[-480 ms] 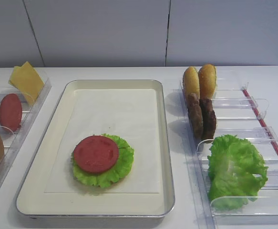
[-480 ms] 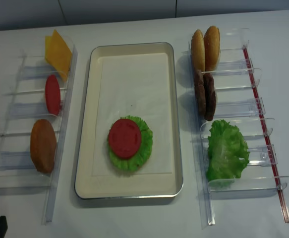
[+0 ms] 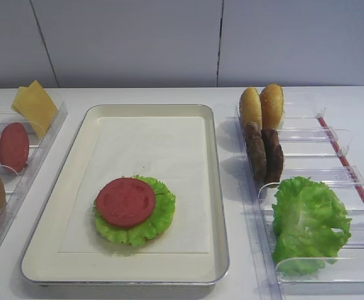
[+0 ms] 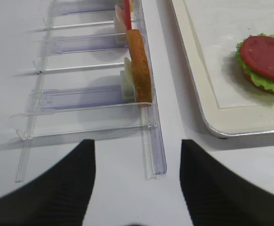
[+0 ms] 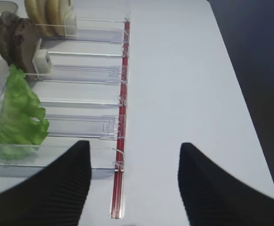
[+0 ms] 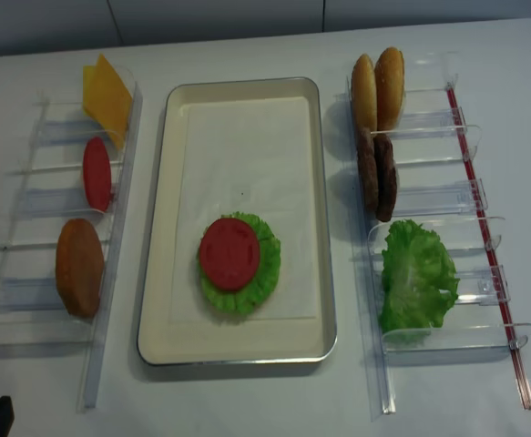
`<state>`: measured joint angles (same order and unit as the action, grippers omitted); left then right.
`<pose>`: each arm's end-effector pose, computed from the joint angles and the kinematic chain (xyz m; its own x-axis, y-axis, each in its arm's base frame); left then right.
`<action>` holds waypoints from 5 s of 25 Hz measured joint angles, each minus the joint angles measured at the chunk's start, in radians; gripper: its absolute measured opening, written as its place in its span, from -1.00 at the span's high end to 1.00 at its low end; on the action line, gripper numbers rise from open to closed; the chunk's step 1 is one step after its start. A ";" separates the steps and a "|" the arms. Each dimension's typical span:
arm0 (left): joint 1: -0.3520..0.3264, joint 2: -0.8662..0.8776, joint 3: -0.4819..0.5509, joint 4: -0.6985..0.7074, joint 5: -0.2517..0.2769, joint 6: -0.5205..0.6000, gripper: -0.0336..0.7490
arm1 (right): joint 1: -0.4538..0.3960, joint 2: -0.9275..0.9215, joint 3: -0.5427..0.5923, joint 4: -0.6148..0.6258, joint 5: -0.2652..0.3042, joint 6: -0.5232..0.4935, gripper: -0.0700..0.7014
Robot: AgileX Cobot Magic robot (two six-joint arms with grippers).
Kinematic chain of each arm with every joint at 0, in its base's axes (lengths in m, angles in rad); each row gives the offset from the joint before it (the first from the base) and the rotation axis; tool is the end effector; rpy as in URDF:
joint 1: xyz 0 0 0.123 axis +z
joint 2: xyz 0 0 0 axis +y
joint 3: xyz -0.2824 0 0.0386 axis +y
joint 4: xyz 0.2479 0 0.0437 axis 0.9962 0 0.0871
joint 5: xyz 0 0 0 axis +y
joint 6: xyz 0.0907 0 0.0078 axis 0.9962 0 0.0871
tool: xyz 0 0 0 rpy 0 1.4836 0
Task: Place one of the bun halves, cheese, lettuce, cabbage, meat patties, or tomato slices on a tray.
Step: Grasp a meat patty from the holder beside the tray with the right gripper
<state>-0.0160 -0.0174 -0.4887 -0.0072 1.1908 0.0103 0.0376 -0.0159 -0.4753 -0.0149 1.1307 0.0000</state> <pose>-0.0122 -0.0004 0.2638 -0.5623 0.0166 -0.8268 0.0258 0.9997 0.0025 -0.0075 -0.0015 0.2647 -0.5241 -0.0261 -0.8513 -0.0294 0.9995 -0.0125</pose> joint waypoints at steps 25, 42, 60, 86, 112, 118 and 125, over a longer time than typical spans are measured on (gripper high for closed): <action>0.000 -0.001 0.000 0.002 0.000 0.000 -0.13 | 0.000 0.633 -0.300 0.919 -0.034 -0.696 -0.21; 0.000 -0.001 0.000 0.002 0.000 -0.002 -0.13 | 0.268 1.123 -0.596 0.773 -0.068 -0.630 -0.21; 0.000 -0.001 0.000 0.002 0.000 -0.002 -0.13 | 0.478 1.648 -0.988 0.143 -0.023 0.059 -0.21; 0.000 -0.001 0.000 0.002 0.000 -0.002 -0.13 | 0.478 1.821 -0.990 -0.051 -0.085 0.369 -0.21; 0.000 -0.001 0.000 0.002 0.000 -0.002 -0.13 | 0.478 1.873 -0.996 -0.086 -0.019 0.391 0.40; 0.000 -0.001 0.000 0.002 0.000 -0.002 -0.13 | 0.478 1.873 -0.996 -0.089 -0.019 0.391 0.40; 0.000 -0.001 0.000 0.002 0.000 -0.002 -0.13 | 0.478 1.876 -1.007 -0.089 0.002 0.391 0.41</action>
<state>-0.0160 -0.0181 -0.4887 -0.0057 1.1908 0.0082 0.5160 1.8596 -1.4826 -0.1037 1.1332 0.3915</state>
